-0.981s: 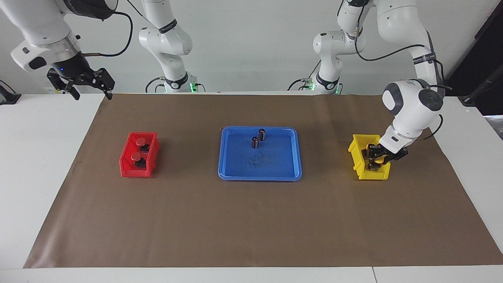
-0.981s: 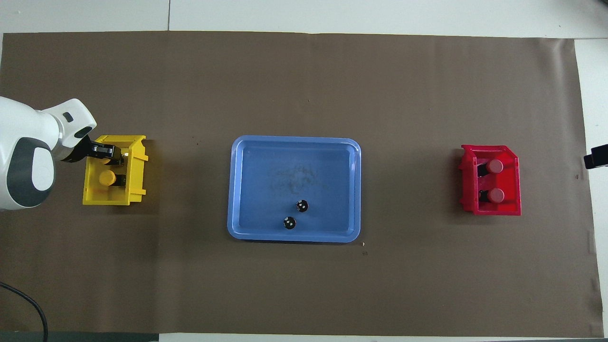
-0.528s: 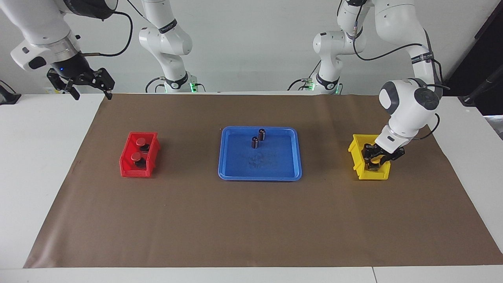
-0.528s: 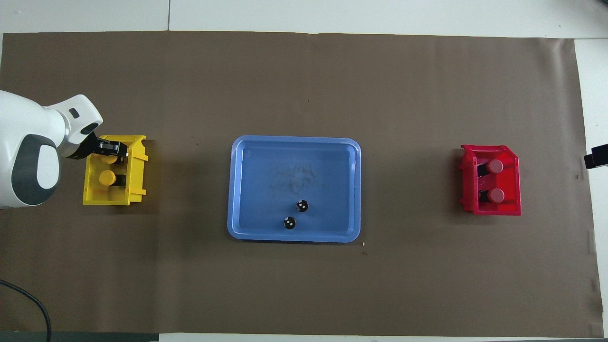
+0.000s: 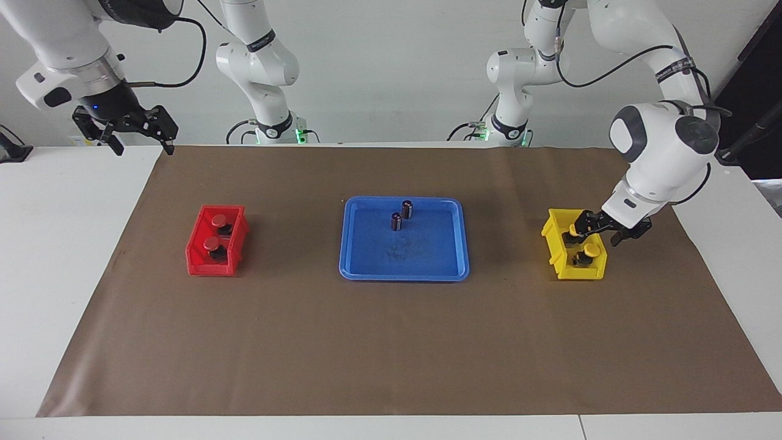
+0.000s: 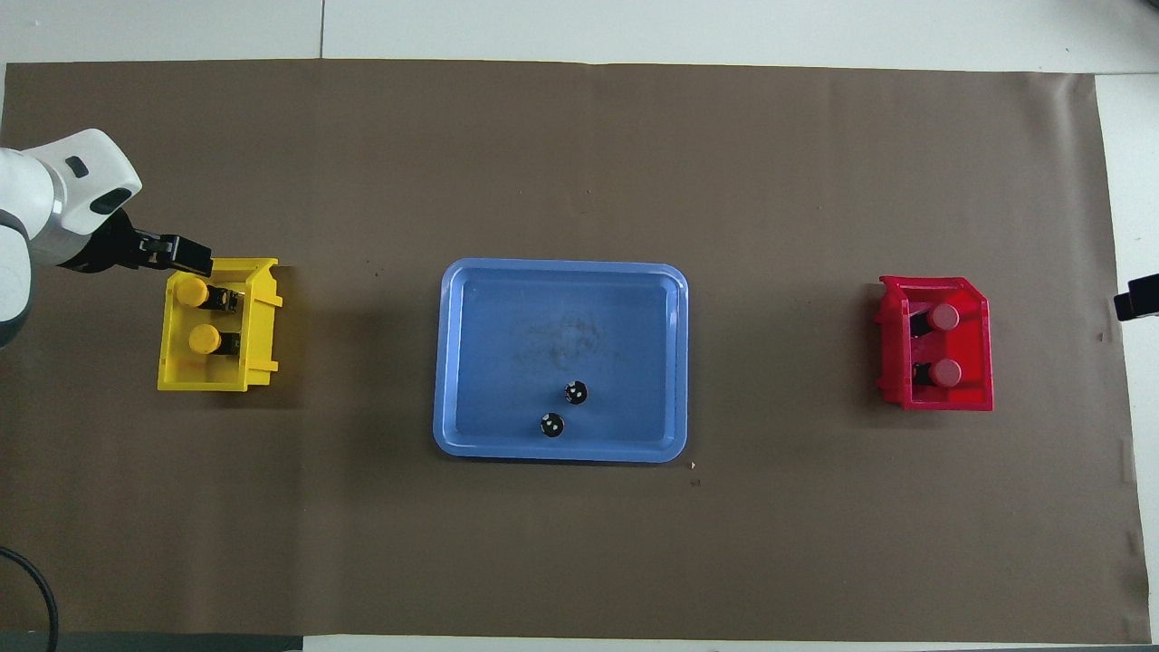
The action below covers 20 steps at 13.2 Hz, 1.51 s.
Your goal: Sort red and yellow buttons by color
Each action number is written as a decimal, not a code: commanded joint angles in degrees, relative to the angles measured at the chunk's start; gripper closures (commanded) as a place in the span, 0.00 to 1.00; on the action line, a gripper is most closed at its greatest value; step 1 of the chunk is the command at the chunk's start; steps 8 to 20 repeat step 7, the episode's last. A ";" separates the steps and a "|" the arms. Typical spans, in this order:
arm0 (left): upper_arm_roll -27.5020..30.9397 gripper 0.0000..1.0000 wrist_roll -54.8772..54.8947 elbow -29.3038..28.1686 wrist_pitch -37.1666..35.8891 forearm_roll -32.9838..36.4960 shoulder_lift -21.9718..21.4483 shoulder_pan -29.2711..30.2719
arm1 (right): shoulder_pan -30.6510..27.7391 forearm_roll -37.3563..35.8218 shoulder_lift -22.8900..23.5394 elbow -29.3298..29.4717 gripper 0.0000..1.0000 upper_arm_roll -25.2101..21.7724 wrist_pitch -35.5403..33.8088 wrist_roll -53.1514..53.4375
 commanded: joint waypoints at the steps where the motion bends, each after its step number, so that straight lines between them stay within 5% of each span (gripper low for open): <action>1: -0.29 0.00 -0.56 3.07 -4.27 -0.01 -3.96 -0.59 | -0.45 1.07 0.61 1.01 0.00 0.32 0.01 0.56; 7: -1.79 0.00 -1.00 15.19 -21.23 -0.09 -7.06 -0.68 | -0.37 1.16 0.70 1.01 0.00 0.32 0.09 0.56; 20: -1.79 0.00 -1.00 15.19 -21.23 -0.09 -7.06 -0.68 | -0.37 1.16 0.70 1.01 0.00 0.32 0.09 0.56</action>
